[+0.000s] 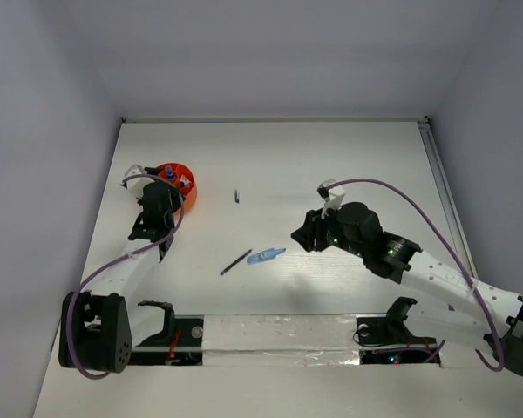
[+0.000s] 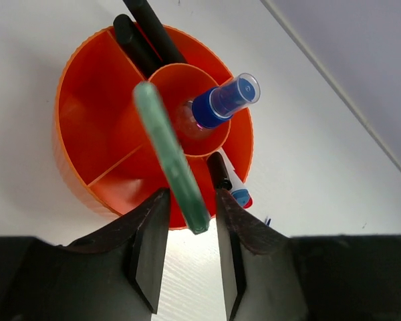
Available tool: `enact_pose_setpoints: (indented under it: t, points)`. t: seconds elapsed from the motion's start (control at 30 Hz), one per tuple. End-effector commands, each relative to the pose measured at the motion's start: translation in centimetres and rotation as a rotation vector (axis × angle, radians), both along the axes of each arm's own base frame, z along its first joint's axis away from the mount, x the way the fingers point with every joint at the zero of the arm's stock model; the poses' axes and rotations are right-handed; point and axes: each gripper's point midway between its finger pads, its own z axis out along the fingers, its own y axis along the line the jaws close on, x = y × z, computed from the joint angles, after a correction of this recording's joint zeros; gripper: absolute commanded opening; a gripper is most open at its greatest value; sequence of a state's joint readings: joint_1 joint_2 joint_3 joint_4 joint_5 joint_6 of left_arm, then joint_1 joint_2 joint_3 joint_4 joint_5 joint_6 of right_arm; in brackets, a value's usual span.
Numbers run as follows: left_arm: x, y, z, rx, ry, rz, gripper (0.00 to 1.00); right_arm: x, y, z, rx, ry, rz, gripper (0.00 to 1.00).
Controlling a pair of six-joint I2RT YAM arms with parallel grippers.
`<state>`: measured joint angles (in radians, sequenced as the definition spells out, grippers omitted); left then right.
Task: Sort the stationery into containers
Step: Place the pen in the storage box.
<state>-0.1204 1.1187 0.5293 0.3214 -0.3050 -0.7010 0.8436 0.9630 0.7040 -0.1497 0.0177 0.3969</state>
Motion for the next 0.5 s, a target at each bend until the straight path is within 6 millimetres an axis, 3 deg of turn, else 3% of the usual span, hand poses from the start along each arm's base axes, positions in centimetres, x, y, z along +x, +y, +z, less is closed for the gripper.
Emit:
enact_pose_setpoints:
  t: [0.0,0.1,0.33,0.47]
  points:
    - [0.3,0.5,0.7,0.000,-0.051,0.025,0.30,0.5,0.3,0.9,0.026,-0.033,0.006,0.46]
    - [0.2,0.6,0.9,-0.002,-0.061,0.028,0.37,0.1,0.7,1.0,0.033,-0.024,0.033,0.46]
    - [0.0,0.7,1.3,0.000,-0.073,0.033,0.41,-0.1,0.8,1.0,0.036,-0.021,0.041,0.46]
    - [-0.5,0.3,3.2,-0.006,-0.130,0.021,0.41,-0.1,0.7,0.9,0.038,-0.019,0.040,0.43]
